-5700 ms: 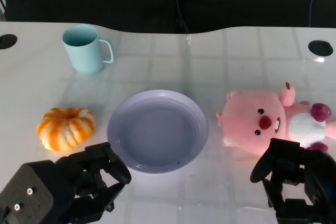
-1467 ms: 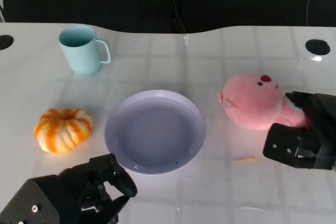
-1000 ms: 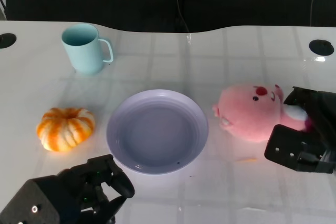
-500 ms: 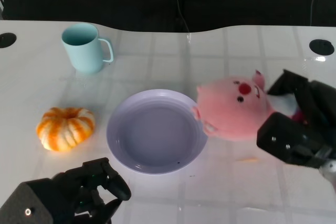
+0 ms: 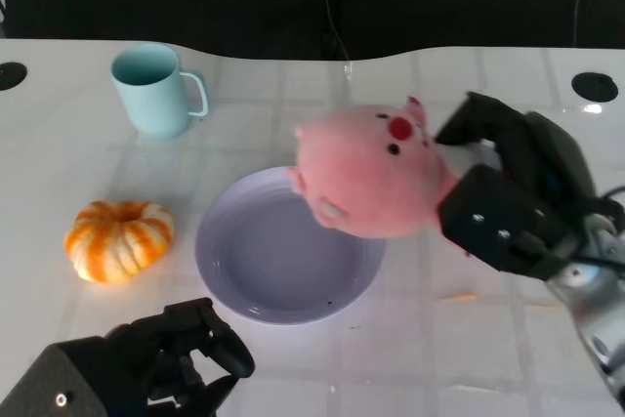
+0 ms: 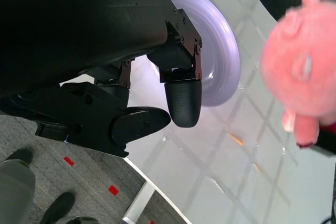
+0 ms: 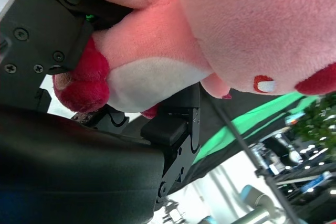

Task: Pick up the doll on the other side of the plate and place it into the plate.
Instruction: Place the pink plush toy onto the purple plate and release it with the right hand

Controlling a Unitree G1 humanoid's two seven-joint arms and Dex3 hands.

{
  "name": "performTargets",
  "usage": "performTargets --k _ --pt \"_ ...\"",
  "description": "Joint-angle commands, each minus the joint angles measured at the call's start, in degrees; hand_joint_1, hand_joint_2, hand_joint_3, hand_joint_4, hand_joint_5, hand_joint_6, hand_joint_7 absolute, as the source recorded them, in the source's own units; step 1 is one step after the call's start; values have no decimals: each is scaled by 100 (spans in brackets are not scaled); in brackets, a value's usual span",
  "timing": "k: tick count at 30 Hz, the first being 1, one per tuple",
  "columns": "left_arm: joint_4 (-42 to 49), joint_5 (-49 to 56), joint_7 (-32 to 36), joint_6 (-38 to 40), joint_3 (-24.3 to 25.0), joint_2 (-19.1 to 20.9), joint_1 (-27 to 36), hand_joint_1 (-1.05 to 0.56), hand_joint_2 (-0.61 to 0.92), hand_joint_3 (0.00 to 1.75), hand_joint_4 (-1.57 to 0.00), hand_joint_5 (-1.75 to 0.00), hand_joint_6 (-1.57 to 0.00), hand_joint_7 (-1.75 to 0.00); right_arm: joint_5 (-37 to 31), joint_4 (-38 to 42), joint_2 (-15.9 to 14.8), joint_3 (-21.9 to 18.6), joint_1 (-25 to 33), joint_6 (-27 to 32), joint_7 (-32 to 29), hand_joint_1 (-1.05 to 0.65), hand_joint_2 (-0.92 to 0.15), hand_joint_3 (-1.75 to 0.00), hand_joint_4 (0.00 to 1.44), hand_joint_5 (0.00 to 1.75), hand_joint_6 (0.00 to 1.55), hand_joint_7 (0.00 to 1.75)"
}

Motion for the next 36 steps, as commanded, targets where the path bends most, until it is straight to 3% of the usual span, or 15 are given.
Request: performTargets --k 1,16,23,25,26,27,28,29,31,33,36 --pt "9 41 51 -43 -21 7 -14 -16 90 57 -56 -164 -57 -136 -162 -47 162 187 -360 98 113 -14 -30 -140 97 175 78 175" --pt "35 91 98 -74 -149 -98 2 -15 91 56 -55 -163 -54 -145 -655 1249 916 1069 -1073 -380 20 -17 -41 -118 95 175 77 175" --pt "72 66 81 -145 -153 -123 -4 -15 92 54 -56 -165 -53 -147 -723 1392 922 1162 -1033 -401 130 -17 -42 -110 93 175 75 172" --pt "93 98 87 -189 -172 -115 -3 -16 91 54 -56 -165 -53 -148 -622 1302 891 1134 -1017 -283 470 -18 -48 -91 83 159 85 101" --pt "101 125 91 -211 -185 -105 -7 -15 91 54 -56 -164 -54 -148 -584 1253 846 1146 -1014 -277 676 -19 -55 -79 80 135 88 69" --pt "104 140 93 -225 -193 -100 -7 -15 90 55 -56 -163 -54 -148 -558 1171 754 1179 -995 -295 949 -23 -64 -64 72 94 80 33" --pt "103 152 92 -232 -198 -99 -6 -15 89 57 -57 -162 -54 -147 -552 1109 690 1198 -978 -313 1137 -29 -72 -49 63 70 70 17" --pt "104 179 94 -235 -206 -89 -7 -15 89 58 -57 -161 -54 -147 -583 1028 599 1238 -955 -321 1333 -31 -80 -35 59 55 65 9" --pt "127 180 93 -250 -203 -96 -11 -15 88 60 -57 -160 -54 -146 -711 763 397 1361 -901 -195 1758 -50 -89 -21 35 29 40 2" --pt "123 159 86 -204 -196 -101 -21 -16 88 60 -56 -159 -54 -145 -825 438 209 1465 -820 -91 2098 -62 -92 -21 20 18 25 0" --pt "149 159 62 -241 -198 -77 -34 -17 91 52 -56 -159 -55 -144 -909 68 6 1529 -701 -94 2378 -73 -92 -24 12 13 18 0"
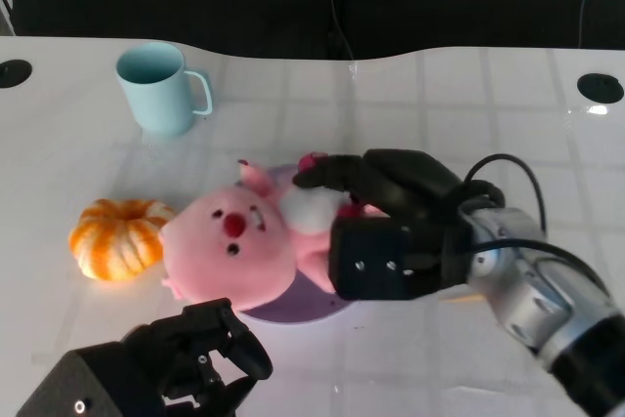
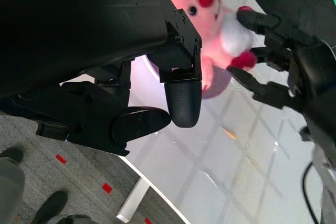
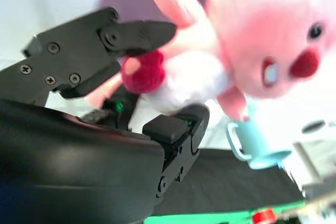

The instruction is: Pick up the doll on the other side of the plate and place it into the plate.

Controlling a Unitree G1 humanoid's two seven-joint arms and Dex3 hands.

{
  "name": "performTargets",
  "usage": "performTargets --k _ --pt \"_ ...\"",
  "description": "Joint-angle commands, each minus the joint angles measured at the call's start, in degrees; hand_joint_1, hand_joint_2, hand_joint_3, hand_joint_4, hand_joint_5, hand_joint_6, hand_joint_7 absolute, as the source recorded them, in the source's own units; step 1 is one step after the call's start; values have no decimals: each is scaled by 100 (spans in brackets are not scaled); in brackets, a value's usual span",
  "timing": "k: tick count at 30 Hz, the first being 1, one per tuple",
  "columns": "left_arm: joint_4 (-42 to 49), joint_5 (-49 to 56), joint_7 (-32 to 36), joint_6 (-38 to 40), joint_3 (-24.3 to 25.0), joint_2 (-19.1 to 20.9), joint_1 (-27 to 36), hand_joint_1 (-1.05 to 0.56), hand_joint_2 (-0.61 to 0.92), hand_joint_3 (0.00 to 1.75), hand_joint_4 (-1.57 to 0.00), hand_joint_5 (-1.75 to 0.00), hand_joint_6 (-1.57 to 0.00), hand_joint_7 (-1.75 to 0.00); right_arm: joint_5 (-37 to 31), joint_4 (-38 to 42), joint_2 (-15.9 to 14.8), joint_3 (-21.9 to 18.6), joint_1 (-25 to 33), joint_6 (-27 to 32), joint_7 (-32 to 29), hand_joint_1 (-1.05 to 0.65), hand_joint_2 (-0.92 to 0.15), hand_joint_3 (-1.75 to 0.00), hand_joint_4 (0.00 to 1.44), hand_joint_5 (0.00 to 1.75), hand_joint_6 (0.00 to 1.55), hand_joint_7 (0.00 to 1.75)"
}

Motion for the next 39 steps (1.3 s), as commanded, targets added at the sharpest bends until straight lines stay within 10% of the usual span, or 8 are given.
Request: performTargets --k 1,21,34,39 --pt "85 34 11 -60 21 71 -5 -17 92 51 -56 -159 -54 -143 -69 -407 -261 61 127 11 290 -74 -92 -25 11 12 17 0" --pt "101 115 34 -62 -90 -19 -55 -17 92 51 -55 -159 -52 -144 687 -3244 -1173 -974 1956 -379 632 -73 -92 -27 27 25 28 7" --pt "-71 192 52 85 -92 -1 -6 -20 92 51 -56 -160 -55 -141 2186 -4198 -869 -2018 4063 -1171 -69 -17 -92 -19 68 105 86 31" --pt "-136 105 52 235 18 -6 8 -17 92 51 -56 -160 -55 -143 2482 -4550 -814 -2250 4757 -1174 -131 -9 -79 -51 70 130 79 77"
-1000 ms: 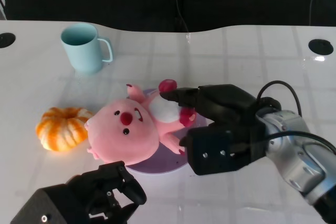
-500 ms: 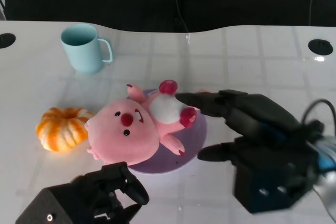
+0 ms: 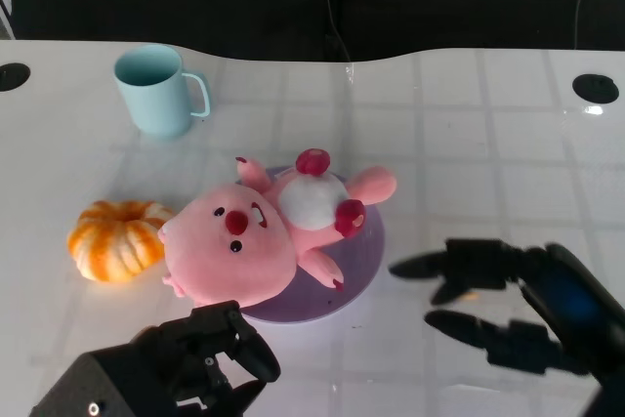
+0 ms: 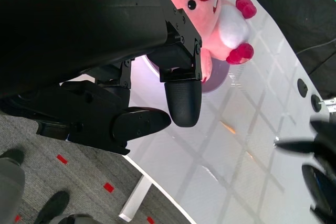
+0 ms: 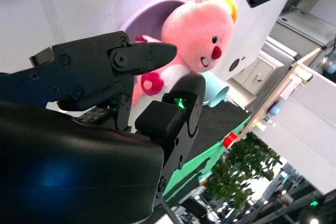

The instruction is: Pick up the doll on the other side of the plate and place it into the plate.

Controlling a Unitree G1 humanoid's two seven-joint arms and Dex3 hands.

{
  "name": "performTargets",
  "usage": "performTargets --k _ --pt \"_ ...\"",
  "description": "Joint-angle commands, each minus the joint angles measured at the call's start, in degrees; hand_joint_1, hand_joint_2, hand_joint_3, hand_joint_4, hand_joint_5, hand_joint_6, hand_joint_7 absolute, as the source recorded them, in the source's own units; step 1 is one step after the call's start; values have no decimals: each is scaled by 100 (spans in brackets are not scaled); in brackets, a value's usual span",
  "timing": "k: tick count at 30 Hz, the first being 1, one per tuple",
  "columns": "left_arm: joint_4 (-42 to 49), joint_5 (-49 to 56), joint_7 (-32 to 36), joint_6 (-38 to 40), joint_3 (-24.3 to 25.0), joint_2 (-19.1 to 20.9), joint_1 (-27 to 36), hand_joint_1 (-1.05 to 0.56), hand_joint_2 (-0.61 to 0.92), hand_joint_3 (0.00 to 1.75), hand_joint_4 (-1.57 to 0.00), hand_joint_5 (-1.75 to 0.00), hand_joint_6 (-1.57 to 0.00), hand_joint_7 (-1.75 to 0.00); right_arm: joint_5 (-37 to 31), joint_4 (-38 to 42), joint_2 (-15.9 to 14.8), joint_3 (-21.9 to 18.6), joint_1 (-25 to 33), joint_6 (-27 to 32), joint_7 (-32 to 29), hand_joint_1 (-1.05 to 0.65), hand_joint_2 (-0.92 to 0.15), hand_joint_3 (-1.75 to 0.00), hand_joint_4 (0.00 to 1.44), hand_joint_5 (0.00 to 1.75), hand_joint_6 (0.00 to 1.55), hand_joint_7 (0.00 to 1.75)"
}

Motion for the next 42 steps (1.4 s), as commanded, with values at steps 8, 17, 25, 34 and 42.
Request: performTargets --k 8,17,25,34,42 --pt "-14 -242 -71 40 351 128 30 -15 92 53 -55 -164 -53 -143 801 -862 215 -482 1117 372 -35 6 -54 -104 79 136 79 105" --pt "29 -274 -135 -53 517 289 40 -16 91 55 -56 -166 -55 -139 692 -715 386 -353 1248 415 -172 17 -48 -125 84 154 82 120" --pt "64 -324 -143 -98 556 311 45 -16 87 63 -57 -166 -55 -139 430 -157 413 -401 1070 166 -303 18 -41 -133 86 167 83 133" --pt "35 -213 -127 1 490 354 3 -17 86 63 -56 -165 -54 -138 227 321 403 -457 851 -57 -420 15 -39 -134 83 171 82 135" --pt "69 -192 -102 66 457 337 -67 -16 89 58 -56 -166 -54 -139 220 410 484 -431 747 123 -475 14 -41 -133 84 171 81 133"
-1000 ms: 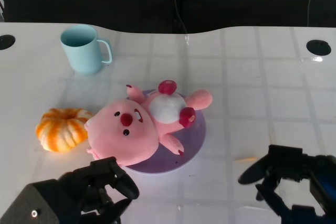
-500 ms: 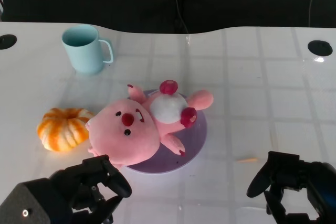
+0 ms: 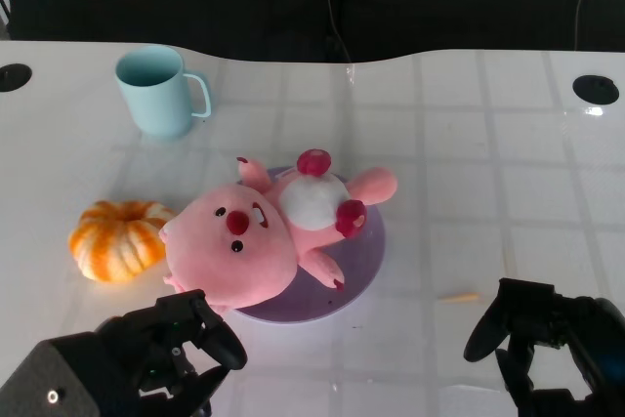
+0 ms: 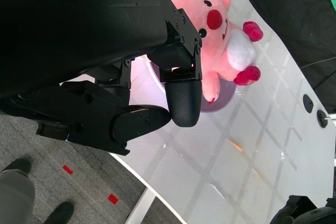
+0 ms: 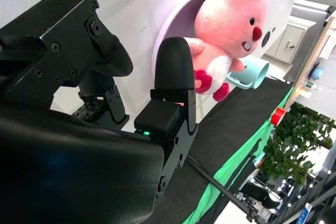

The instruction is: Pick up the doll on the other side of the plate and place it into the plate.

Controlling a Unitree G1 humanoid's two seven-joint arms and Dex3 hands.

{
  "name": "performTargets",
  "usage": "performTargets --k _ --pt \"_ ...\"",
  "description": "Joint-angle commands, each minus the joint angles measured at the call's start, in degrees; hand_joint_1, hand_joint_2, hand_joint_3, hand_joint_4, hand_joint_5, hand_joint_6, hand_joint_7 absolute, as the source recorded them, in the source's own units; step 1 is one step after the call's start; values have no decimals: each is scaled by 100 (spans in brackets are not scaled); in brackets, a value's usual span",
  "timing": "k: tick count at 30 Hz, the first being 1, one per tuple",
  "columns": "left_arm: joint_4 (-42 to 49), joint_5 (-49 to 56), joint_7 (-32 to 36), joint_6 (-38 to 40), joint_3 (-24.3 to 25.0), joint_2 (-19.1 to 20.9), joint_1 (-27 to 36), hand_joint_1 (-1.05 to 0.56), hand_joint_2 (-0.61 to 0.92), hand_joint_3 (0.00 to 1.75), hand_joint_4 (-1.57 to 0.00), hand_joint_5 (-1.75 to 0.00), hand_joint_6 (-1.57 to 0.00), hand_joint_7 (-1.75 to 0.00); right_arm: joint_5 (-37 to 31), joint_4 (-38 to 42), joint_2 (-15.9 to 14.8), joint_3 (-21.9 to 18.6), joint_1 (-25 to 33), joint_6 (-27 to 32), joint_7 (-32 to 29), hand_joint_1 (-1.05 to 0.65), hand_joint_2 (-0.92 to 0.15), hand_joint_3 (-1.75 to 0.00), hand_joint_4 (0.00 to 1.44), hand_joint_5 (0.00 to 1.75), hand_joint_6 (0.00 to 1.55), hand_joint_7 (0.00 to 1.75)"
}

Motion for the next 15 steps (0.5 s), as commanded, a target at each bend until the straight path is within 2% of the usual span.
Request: performTargets --k 1,15 --pt "49 10 -2 115 8 67 -64 -15 89 57 -56 -166 -54 -139 -1 3 22 -58 -44 134 -71 13 -41 -133 84 170 81 132" --pt "87 55 -17 -14 -17 97 -63 -16 92 52 -55 -166 -52 -140 -7 -112 -24 -43 -18 275 -2 17 -42 -129 82 165 82 130"
